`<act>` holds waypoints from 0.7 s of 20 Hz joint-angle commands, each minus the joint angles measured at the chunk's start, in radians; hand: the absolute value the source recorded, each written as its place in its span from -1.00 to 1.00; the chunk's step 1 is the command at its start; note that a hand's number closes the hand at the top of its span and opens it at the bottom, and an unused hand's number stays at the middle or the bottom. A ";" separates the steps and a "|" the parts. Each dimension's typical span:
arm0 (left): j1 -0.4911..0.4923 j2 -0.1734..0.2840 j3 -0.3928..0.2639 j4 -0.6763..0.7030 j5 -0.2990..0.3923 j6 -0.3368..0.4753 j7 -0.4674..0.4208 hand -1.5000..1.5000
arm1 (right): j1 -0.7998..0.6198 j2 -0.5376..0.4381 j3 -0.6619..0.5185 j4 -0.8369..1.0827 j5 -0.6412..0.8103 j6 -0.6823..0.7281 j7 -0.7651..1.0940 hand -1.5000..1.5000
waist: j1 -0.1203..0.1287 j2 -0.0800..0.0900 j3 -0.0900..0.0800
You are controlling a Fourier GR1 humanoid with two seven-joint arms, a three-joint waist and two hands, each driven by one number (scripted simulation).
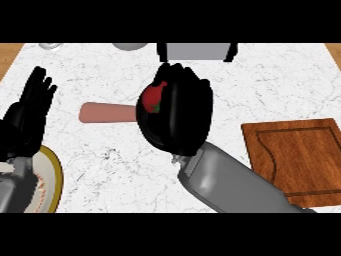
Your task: Pick the tomato from the cutting board and place it in the pot
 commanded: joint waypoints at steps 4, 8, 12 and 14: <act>0.013 0.002 -0.012 -0.080 -0.017 0.006 0.053 0.00 | 0.004 0.012 -0.102 0.220 0.109 0.031 0.032 1.00 | 0.013 0.005 0.002; 0.017 -0.007 0.008 -0.075 -0.021 -0.007 0.054 0.00 | 0.059 0.005 -0.158 0.204 0.068 0.035 -0.077 1.00 | 0.002 0.004 0.002; -0.030 0.004 0.022 -0.061 -0.003 -0.021 0.090 0.00 | 0.086 0.029 -0.191 0.321 -0.056 -0.117 -0.091 1.00 | 0.014 0.009 0.002; 0.003 0.009 0.037 -0.058 -0.005 -0.039 0.029 0.00 | 0.088 0.029 -0.277 0.342 -0.145 -0.133 -0.166 -1.00 | 0.017 0.011 0.002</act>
